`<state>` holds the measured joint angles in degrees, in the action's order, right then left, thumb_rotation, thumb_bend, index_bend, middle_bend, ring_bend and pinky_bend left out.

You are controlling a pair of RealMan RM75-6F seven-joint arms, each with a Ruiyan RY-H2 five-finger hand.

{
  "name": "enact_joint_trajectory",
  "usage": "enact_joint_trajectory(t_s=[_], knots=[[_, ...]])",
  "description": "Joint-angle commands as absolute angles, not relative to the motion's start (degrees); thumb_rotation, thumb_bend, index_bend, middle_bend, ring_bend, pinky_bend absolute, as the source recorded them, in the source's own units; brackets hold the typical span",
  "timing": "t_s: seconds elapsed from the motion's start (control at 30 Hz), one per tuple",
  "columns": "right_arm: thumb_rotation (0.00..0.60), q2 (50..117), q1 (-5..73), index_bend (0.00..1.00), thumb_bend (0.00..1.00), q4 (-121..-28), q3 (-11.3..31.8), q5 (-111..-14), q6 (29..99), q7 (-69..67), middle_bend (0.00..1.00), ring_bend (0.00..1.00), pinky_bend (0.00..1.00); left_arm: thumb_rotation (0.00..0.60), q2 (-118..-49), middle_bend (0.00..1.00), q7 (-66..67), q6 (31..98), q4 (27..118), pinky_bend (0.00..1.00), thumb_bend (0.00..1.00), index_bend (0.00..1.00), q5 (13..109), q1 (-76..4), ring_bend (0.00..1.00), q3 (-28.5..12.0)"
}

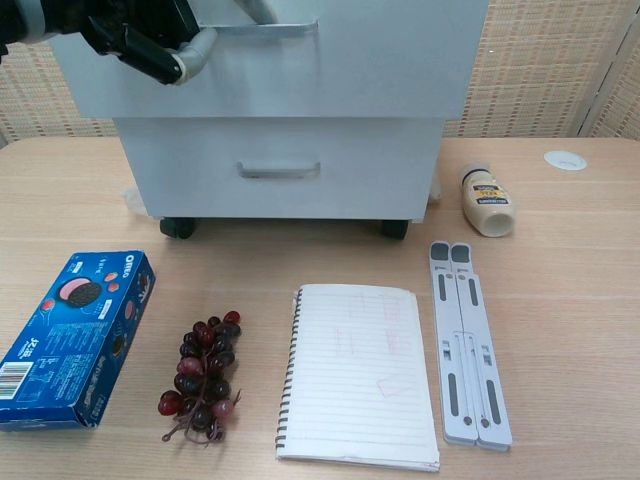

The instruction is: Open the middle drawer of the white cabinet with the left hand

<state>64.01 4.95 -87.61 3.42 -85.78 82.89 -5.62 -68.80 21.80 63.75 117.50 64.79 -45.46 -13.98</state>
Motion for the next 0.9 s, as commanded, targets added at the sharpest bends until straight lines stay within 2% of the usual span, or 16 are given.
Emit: enact_joint_trajectory(t_s=[0.03, 0.9], knots=[[0.6, 64.02, 4.99, 0.1, 0.33, -87.57, 3.44, -85.78, 82.87, -5.67, 0.14, 0.01, 0.08, 0.6, -68.49, 0.9, 22.34, 63.85, 118.15, 1.0, 0.68, 0.21, 64.63, -45.32, 0.95, -13.63], [0.6, 63.99, 4.89, 0.1, 0.33, -88.01, 3.34, -85.74, 83.01, -5.15, 0.14, 0.03, 0.08, 0.6, -66.52, 0.9, 26.6, 67.62, 124.41, 1.0, 0.68, 0.22, 65.81, -42.48, 0.95, -10.75]])
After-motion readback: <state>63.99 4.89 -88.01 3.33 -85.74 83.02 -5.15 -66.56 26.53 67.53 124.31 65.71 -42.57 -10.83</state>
